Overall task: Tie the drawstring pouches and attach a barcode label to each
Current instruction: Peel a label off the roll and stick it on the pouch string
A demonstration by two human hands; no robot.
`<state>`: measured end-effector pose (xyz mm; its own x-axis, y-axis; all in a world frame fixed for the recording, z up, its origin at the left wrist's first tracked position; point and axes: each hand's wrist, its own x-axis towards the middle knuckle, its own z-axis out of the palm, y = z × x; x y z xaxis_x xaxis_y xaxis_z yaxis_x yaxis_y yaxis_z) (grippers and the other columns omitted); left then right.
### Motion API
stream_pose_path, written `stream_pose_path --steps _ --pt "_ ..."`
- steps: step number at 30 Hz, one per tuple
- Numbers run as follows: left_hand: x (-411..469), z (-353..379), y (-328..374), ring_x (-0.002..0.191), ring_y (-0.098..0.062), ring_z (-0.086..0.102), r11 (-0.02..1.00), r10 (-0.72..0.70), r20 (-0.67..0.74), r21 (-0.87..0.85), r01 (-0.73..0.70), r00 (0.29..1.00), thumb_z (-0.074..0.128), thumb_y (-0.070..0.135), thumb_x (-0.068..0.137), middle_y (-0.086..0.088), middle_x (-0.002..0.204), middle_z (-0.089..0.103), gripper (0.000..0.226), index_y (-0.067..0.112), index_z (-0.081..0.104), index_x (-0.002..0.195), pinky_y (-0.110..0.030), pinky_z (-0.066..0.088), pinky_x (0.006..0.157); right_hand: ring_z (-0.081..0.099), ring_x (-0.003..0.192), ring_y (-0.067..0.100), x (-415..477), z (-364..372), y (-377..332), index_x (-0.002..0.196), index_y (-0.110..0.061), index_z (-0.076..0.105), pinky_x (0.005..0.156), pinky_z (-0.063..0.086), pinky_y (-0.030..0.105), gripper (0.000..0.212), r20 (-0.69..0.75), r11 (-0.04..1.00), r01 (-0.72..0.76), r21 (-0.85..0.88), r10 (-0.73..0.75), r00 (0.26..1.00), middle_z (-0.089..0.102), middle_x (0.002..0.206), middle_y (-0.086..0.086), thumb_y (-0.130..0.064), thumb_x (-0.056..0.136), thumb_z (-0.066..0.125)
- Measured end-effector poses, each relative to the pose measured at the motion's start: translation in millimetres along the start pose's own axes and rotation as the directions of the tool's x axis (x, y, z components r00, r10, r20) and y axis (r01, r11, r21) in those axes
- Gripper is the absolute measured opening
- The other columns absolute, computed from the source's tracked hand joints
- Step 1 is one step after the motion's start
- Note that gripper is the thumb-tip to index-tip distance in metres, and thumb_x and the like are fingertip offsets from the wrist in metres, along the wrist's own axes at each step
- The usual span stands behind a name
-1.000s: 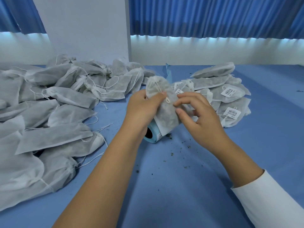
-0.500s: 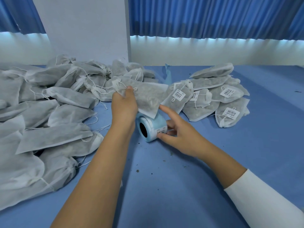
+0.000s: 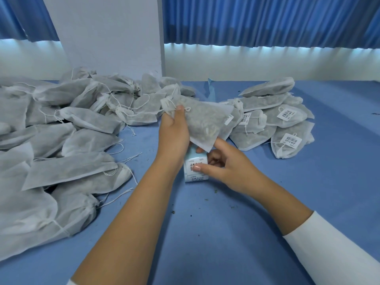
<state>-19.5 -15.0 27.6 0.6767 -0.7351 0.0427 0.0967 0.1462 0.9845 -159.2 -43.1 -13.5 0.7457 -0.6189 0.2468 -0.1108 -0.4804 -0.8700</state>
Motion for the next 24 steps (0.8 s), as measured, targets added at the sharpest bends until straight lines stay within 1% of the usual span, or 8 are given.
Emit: stream_pose_path --steps 2,4,6,8,13,18,21,24 --pt "0.0 -0.3 -1.3 0.101 -0.021 0.067 0.999 -0.028 -0.008 0.037 0.029 1.000 0.044 0.039 0.103 -0.004 0.108 0.068 0.018 0.025 0.054 0.099 -0.046 0.054 0.096 0.057 0.066 0.004 -1.2 -2.0 0.1 0.108 -0.030 0.059 0.066 0.044 0.014 0.028 -0.027 0.996 0.016 -0.088 -0.019 0.999 0.064 0.073 -0.011 -0.031 0.085 0.074" --pt "2.5 -2.0 -1.8 0.098 -0.024 0.069 0.997 -0.076 -0.020 0.031 0.077 0.997 0.043 0.037 0.103 -0.010 0.110 0.068 0.026 0.016 0.056 0.109 -0.047 0.056 0.092 0.058 0.072 0.010 -2.8 -5.9 -1.7 0.105 -0.036 0.063 0.068 0.047 0.019 0.019 -0.066 0.981 0.044 -0.186 -0.057 0.996 0.062 0.080 -0.012 -0.036 0.087 0.070" --pt "5.9 -4.0 -2.2 0.100 -0.028 0.069 0.993 -0.111 -0.013 0.044 0.112 0.994 0.041 0.036 0.104 -0.014 0.114 0.068 0.034 0.009 0.055 0.118 -0.050 0.056 0.092 0.058 0.077 0.013 -4.3 -10.4 -4.2 0.097 -0.040 0.065 0.073 0.050 0.023 0.016 -0.104 0.960 0.084 -0.268 -0.116 0.988 0.059 0.088 -0.012 -0.031 0.086 0.072" --pt "8.2 -5.0 -4.2 0.102 -0.030 0.067 0.989 -0.122 -0.009 0.080 0.122 0.992 0.040 0.037 0.104 -0.014 0.114 0.067 0.037 0.007 0.054 0.121 -0.051 0.055 0.093 0.057 0.077 0.009 -4.8 -13.1 -5.8 0.094 -0.040 0.066 0.074 0.049 0.020 0.022 -0.150 0.942 0.110 -0.318 -0.165 0.975 0.056 0.091 -0.011 -0.024 0.084 0.076" --pt "10.3 -3.0 -7.9 0.102 -0.031 0.066 0.987 -0.107 -0.061 0.117 0.114 0.992 0.039 0.036 0.104 -0.013 0.112 0.067 0.034 0.009 0.054 0.117 -0.051 0.053 0.095 0.057 0.084 0.004 -6.2 -12.0 -10.4 0.098 -0.016 0.077 0.075 0.048 0.014 0.016 -0.173 0.906 0.139 -0.399 -0.223 0.959 0.066 0.094 -0.008 -0.017 0.082 0.078" --pt "9.9 -1.6 -10.1 0.101 -0.029 0.065 0.987 -0.073 -0.094 0.136 0.086 0.993 0.037 0.032 0.105 -0.013 0.111 0.066 0.036 0.005 0.056 0.120 -0.047 0.054 0.092 0.061 0.088 0.008 -9.6 -16.7 -15.2 0.100 -0.018 0.077 0.080 0.049 0.018 0.020 -0.146 0.884 0.126 -0.449 -0.212 0.966 0.072 0.100 -0.008 -0.022 0.081 0.079" --pt "10.3 -0.6 -12.0 0.088 -0.019 0.061 0.984 -0.042 -0.104 0.170 0.060 0.994 0.037 0.034 0.105 -0.006 0.102 0.064 0.037 0.005 0.054 0.121 -0.034 0.049 0.078 0.059 0.089 0.001 -9.9 -17.3 -15.4 0.094 -0.018 0.078 0.079 0.045 0.011 0.015 -0.159 0.895 0.111 -0.431 -0.196 0.968 0.073 0.094 -0.009 -0.021 0.079 0.080" --pt "9.7 -0.1 -11.7 0.082 -0.012 0.058 0.982 -0.032 -0.106 0.184 0.051 0.994 0.038 0.035 0.105 0.002 0.093 0.059 0.035 0.007 0.052 0.120 -0.032 0.046 0.073 0.058 0.088 -0.004 -8.9 -16.1 -14.6 0.091 -0.025 0.073 0.078 0.042 0.006 0.013 -0.155 0.903 0.086 -0.422 -0.165 0.974 0.068 0.088 -0.017 -0.022 0.080 0.080"
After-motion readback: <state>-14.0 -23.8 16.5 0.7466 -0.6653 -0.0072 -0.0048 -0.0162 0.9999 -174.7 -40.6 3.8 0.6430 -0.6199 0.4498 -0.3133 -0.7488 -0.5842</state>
